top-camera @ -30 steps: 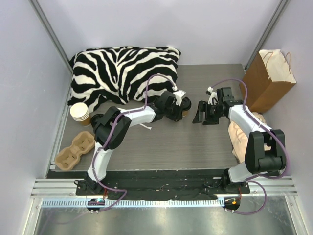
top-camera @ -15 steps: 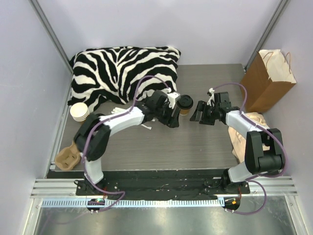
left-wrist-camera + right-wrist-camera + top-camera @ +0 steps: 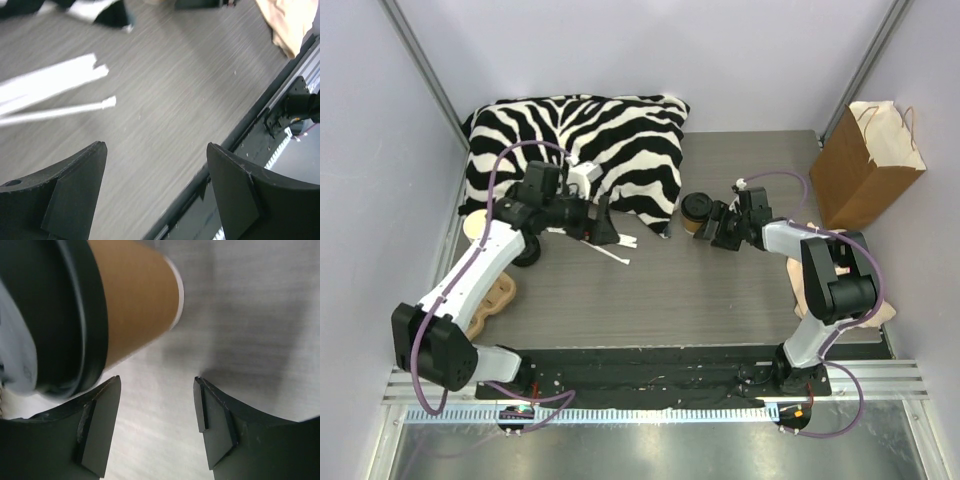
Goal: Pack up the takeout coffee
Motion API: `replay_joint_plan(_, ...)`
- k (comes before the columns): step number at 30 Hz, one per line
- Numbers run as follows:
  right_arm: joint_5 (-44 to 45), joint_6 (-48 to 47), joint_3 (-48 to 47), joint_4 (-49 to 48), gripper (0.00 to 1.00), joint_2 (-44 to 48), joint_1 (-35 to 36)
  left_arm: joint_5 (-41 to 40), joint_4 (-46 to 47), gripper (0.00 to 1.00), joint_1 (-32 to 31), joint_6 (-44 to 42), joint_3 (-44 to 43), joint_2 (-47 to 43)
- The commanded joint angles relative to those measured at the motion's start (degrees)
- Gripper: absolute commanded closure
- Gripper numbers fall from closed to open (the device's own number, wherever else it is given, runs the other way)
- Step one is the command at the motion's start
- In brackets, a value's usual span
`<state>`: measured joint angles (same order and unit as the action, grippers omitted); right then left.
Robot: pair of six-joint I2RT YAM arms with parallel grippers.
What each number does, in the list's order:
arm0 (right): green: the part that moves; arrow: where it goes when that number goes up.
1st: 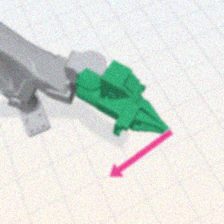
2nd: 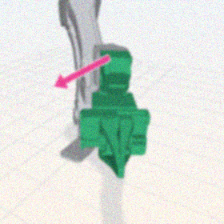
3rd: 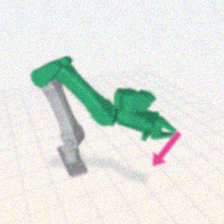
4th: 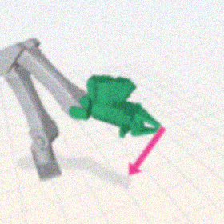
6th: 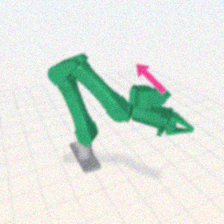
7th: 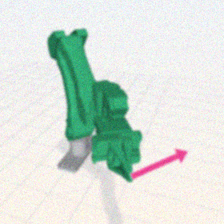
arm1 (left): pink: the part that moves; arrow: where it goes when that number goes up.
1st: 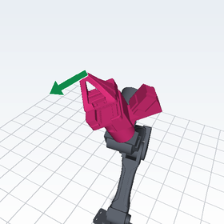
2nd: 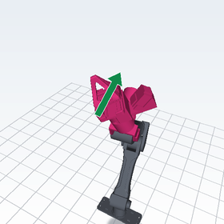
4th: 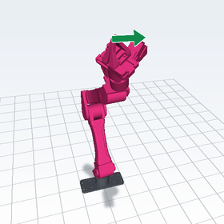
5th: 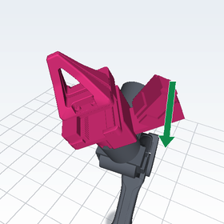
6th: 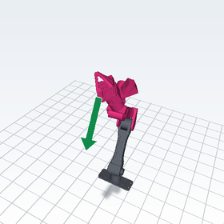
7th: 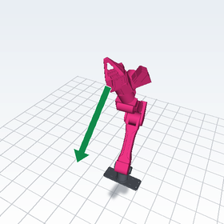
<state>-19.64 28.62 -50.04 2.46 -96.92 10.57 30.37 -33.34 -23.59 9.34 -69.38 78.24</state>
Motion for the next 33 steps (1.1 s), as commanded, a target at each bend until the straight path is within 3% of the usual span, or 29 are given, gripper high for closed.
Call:
replay_joint_plan(1, 1.9, 3.9, -3.7, -9.6, 0.33, -1.9, 0.5, 9.1, -13.5, 0.14, 7.7, -7.7, 1.0, -4.2)
replay_joint_plan(7, 3.4, 5.3, -5.9, -12.6, 0.32, -4.8, 0.5, 5.8, -22.1, 0.13, 15.8, -12.9, 2.0, -9.5)
replay_joint_plan(13, 0.3, 2.0, -7.5, -8.8, 0.32, -2.8, 0.4, 0.0, -38.2, 0.14, 25.1, -28.0, 0.2, -11.4)
replay_joint_plan(18, -7.9, -5.8, -9.1, 6.7, 0.30, 6.6, 0.4, -8.4, -50.2, 0.17, 33.8, -43.9, -2.5, -10.6)
replay_joint_plan(22, -14.5, -13.0, -11.7, 21.2, 0.30, 12.5, 0.4, -16.3, -55.3, 0.19, 43.5, -51.5, -2.5, -8.8)
replay_joint_plan(25, -18.0, -17.2, -14.8, 28.5, 0.30, 15.1, 0.6, -20.8, -55.9, 0.25, 49.3, -55.7, -1.4, -7.1)
replay_joint_plan(27, -18.3, -19.9, -17.9, 31.7, 0.30, 15.6, 0.9, -23.0, -55.6, 0.34, 52.6, -57.2, -0.1, -6.3)
replay_joint_plan(33, -18.4, -25.4, -24.5, 41.8, 0.30, 13.3, 1.8, -24.7, -51.7, 0.54, 57.7, -58.7, 5.0, -6.8)
